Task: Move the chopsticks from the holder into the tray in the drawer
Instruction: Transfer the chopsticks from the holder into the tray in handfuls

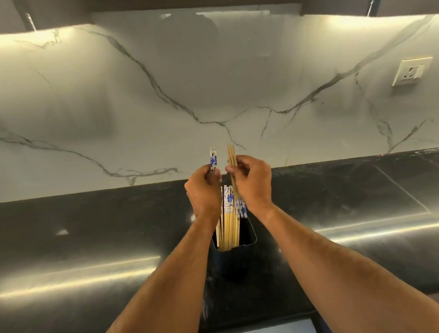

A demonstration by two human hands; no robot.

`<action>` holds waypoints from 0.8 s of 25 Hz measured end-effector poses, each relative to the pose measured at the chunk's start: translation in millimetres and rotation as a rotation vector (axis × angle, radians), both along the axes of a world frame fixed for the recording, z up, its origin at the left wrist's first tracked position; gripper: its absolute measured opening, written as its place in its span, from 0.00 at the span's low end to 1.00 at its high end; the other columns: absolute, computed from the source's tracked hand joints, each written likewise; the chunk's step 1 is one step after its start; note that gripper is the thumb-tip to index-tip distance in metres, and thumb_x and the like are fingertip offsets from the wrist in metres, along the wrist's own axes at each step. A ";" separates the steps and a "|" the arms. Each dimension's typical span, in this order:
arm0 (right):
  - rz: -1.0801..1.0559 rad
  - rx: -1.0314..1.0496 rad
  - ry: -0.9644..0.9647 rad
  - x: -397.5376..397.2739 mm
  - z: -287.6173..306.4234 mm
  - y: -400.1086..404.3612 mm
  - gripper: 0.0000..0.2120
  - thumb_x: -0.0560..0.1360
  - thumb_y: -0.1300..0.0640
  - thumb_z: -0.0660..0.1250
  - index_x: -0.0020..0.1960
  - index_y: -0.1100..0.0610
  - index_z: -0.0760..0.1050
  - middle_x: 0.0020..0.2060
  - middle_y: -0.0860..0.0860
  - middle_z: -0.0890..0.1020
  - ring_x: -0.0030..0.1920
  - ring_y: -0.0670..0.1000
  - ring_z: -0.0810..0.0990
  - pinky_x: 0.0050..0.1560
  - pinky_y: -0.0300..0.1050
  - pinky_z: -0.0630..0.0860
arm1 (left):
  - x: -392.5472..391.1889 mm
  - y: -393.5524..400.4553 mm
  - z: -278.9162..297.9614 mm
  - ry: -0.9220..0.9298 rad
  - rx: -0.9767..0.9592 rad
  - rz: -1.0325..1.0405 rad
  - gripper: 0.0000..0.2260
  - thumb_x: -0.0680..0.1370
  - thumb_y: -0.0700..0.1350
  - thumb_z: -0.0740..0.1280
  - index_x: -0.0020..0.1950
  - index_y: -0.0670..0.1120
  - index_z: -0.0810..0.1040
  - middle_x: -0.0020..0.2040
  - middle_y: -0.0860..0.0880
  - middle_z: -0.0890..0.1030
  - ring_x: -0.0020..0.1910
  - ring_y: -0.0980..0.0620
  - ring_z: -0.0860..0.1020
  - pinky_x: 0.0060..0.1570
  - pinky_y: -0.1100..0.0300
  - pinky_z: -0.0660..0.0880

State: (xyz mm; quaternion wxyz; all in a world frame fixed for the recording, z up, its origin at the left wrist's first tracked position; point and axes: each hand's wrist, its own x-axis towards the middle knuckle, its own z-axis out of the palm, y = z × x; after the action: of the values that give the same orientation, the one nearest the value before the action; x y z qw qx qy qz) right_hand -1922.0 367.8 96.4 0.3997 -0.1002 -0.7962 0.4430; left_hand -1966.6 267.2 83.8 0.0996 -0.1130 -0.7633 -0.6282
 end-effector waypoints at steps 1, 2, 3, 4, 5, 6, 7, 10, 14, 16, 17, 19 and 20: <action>0.005 0.066 0.035 5.1 8.7 -0.7 0.03 0.77 0.61 0.73 0.49 0.56 0.85 0.38 0.48 0.86 0.40 0.46 0.85 0.45 0.43 0.83 | 0.3 -0.7 11.1 -0.023 0.022 -0.020 0.09 0.82 0.40 0.66 0.42 0.45 0.81 0.36 0.49 0.83 0.36 0.54 0.81 0.36 0.64 0.79; 0.012 0.157 0.070 12.8 17.6 -1.7 0.04 0.78 0.61 0.72 0.51 0.57 0.85 0.40 0.48 0.87 0.41 0.45 0.85 0.47 0.43 0.83 | 0.1 -2.4 23.0 -0.081 0.057 -0.041 0.09 0.82 0.41 0.66 0.43 0.44 0.82 0.37 0.48 0.83 0.35 0.54 0.82 0.33 0.66 0.78; 0.027 0.274 0.107 21.7 25.5 -2.6 0.06 0.78 0.63 0.71 0.53 0.58 0.85 0.44 0.50 0.87 0.44 0.46 0.85 0.49 0.44 0.83 | -0.7 -5.0 34.0 -0.170 0.102 -0.067 0.07 0.81 0.40 0.67 0.45 0.43 0.82 0.38 0.47 0.84 0.34 0.54 0.83 0.32 0.67 0.78; 0.060 0.414 0.142 31.3 32.3 -3.4 0.08 0.78 0.65 0.70 0.56 0.59 0.84 0.47 0.52 0.88 0.47 0.47 0.86 0.52 0.44 0.83 | -2.0 -9.0 43.7 -0.282 0.158 -0.107 0.06 0.81 0.39 0.67 0.48 0.41 0.83 0.40 0.45 0.85 0.33 0.52 0.83 0.31 0.65 0.78; 0.111 0.580 0.157 41.2 37.5 -4.6 0.10 0.77 0.66 0.70 0.58 0.60 0.83 0.50 0.53 0.87 0.49 0.49 0.86 0.54 0.45 0.83 | -3.1 -14.4 51.9 -0.400 0.210 -0.156 0.06 0.81 0.37 0.65 0.52 0.38 0.82 0.42 0.43 0.85 0.34 0.51 0.83 0.32 0.62 0.79; 0.171 0.758 0.146 51.0 40.4 -6.1 0.12 0.77 0.66 0.70 0.60 0.60 0.82 0.52 0.54 0.87 0.51 0.51 0.86 0.55 0.46 0.83 | -3.4 -21.1 58.3 -0.507 0.249 -0.204 0.08 0.80 0.36 0.63 0.54 0.36 0.81 0.43 0.42 0.84 0.34 0.49 0.82 0.33 0.59 0.79; 0.228 0.928 0.132 61.0 41.6 -7.8 0.12 0.77 0.66 0.70 0.61 0.61 0.81 0.53 0.55 0.86 0.52 0.53 0.85 0.55 0.48 0.83 | -1.9 -27.8 63.0 -0.593 0.258 -0.239 0.10 0.80 0.35 0.61 0.54 0.36 0.81 0.42 0.42 0.84 0.34 0.49 0.81 0.33 0.57 0.80; 0.357 1.271 0.167 83.4 35.3 -14.7 0.13 0.77 0.65 0.70 0.62 0.64 0.78 0.55 0.59 0.84 0.57 0.58 0.83 0.60 0.51 0.81 | 8.7 -43.3 69.7 -0.756 0.183 -0.299 0.12 0.80 0.36 0.59 0.50 0.37 0.82 0.32 0.45 0.82 0.27 0.52 0.80 0.26 0.60 0.77; 0.558 1.443 0.194 97.9 20.6 -29.9 0.11 0.78 0.69 0.68 0.59 0.66 0.78 0.53 0.61 0.84 0.58 0.61 0.82 0.59 0.56 0.81 | 24.4 -56.5 67.0 -0.932 0.259 -0.460 0.14 0.82 0.38 0.56 0.54 0.33 0.79 0.37 0.37 0.85 0.31 0.45 0.84 0.27 0.57 0.80; 0.608 1.495 0.176 103.6 11.3 -34.4 0.11 0.76 0.69 0.70 0.59 0.65 0.79 0.53 0.61 0.84 0.58 0.61 0.81 0.60 0.55 0.80 | 28.5 -60.9 60.4 -0.968 0.279 -0.496 0.16 0.83 0.40 0.54 0.58 0.30 0.76 0.42 0.35 0.85 0.37 0.41 0.85 0.33 0.53 0.83; 0.621 1.506 0.169 106.5 7.0 -34.4 0.12 0.76 0.68 0.71 0.59 0.65 0.79 0.53 0.61 0.84 0.59 0.61 0.81 0.61 0.55 0.79 | 31.2 -62.6 56.2 -0.969 0.282 -0.498 0.16 0.84 0.40 0.54 0.59 0.31 0.75 0.42 0.36 0.85 0.37 0.42 0.85 0.34 0.52 0.83; 0.635 1.549 0.165 111.7 1.6 -32.3 0.13 0.75 0.67 0.72 0.59 0.64 0.79 0.55 0.60 0.83 0.61 0.61 0.80 0.66 0.55 0.77 | 35.1 -66.9 47.5 -0.948 0.302 -0.509 0.14 0.85 0.42 0.55 0.59 0.34 0.75 0.40 0.40 0.85 0.36 0.46 0.84 0.36 0.52 0.82; 0.642 1.579 0.159 113.4 -0.1 -31.3 0.13 0.76 0.67 0.72 0.59 0.64 0.78 0.55 0.60 0.83 0.62 0.61 0.80 0.68 0.55 0.75 | 37.3 -69.3 44.6 -0.936 0.308 -0.529 0.14 0.86 0.44 0.56 0.60 0.36 0.75 0.38 0.41 0.85 0.35 0.47 0.83 0.36 0.52 0.82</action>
State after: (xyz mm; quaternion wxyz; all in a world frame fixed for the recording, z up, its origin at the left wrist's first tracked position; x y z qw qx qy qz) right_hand -1808.6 336.5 96.3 0.2624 0.4694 -0.8307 -0.1442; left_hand -1929.3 197.9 128.4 -0.3957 0.0059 -0.5711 -0.7192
